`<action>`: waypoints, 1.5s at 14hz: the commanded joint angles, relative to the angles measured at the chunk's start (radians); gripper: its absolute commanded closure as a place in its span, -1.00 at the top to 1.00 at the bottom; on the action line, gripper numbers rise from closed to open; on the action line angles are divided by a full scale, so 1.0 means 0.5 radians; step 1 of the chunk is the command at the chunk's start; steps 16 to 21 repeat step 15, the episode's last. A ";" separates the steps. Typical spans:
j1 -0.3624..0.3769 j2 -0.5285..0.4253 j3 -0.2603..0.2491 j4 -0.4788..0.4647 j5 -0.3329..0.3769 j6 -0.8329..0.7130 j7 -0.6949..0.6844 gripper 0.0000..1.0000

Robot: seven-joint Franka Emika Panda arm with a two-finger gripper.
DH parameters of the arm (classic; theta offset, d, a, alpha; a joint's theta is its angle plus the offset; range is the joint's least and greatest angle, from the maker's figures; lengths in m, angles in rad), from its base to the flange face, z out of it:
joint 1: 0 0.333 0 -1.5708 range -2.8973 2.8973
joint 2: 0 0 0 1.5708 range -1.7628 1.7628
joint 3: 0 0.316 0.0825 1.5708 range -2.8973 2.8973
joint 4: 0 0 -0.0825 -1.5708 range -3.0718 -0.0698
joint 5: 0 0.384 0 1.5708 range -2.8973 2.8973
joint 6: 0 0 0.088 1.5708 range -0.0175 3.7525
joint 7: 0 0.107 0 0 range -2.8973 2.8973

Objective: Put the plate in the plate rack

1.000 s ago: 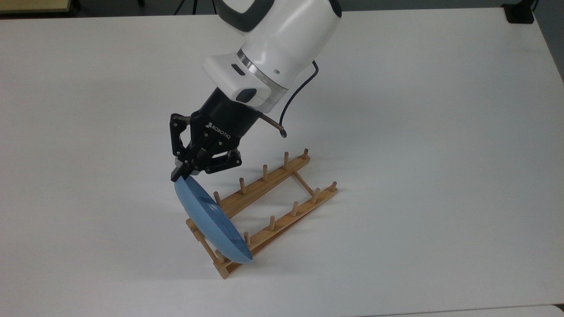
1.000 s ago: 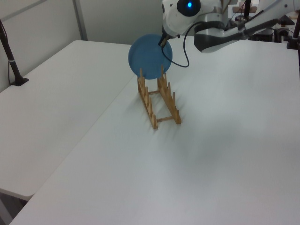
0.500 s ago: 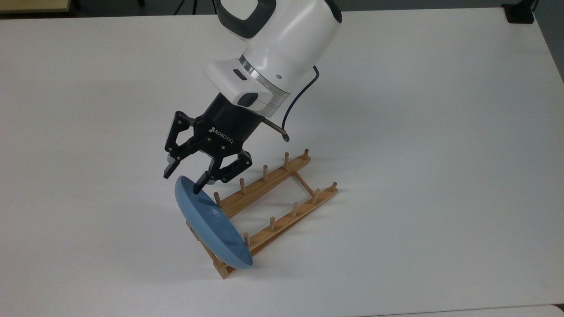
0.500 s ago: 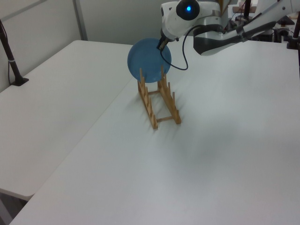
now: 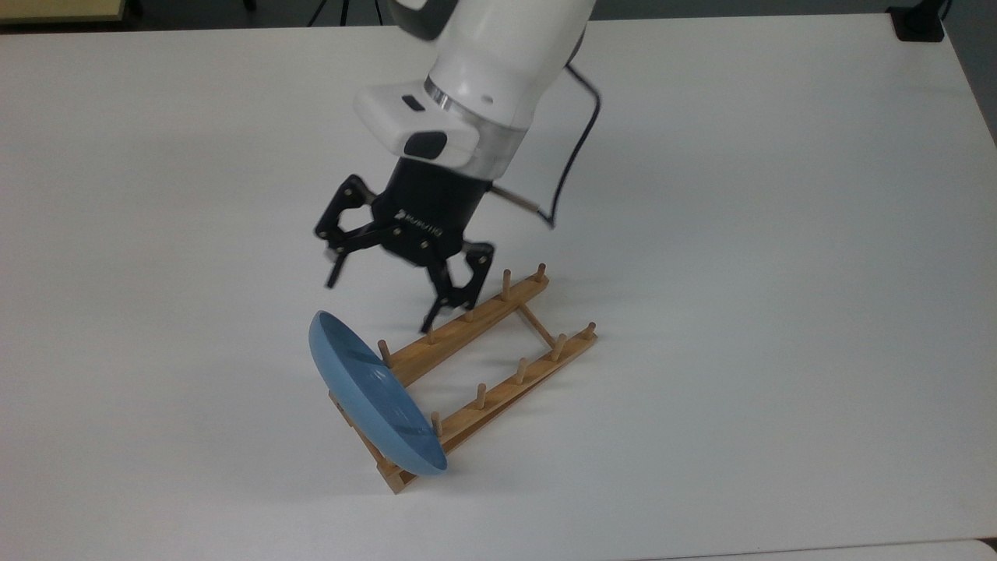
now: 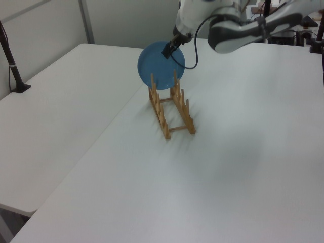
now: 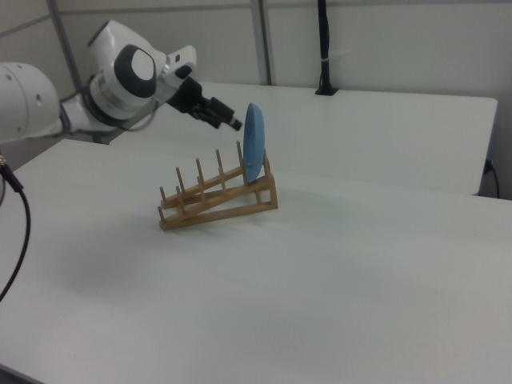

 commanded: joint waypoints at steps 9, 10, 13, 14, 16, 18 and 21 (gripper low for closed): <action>-0.253 -0.790 0.170 -0.581 1.295 -1.244 -1.172 1.00; -0.253 -0.790 0.154 -0.581 1.277 -1.244 -1.145 1.00; -0.247 -0.790 0.105 -0.559 1.234 -1.244 -1.138 1.00; -0.241 -0.787 0.105 -0.559 1.216 -1.241 -1.138 1.00; -0.238 -0.775 0.102 -0.556 1.200 -1.244 -1.138 1.00; -0.238 -0.775 0.102 -0.556 1.200 -1.244 -1.138 1.00; -0.238 -0.775 0.102 -0.556 1.200 -1.244 -1.138 1.00</action>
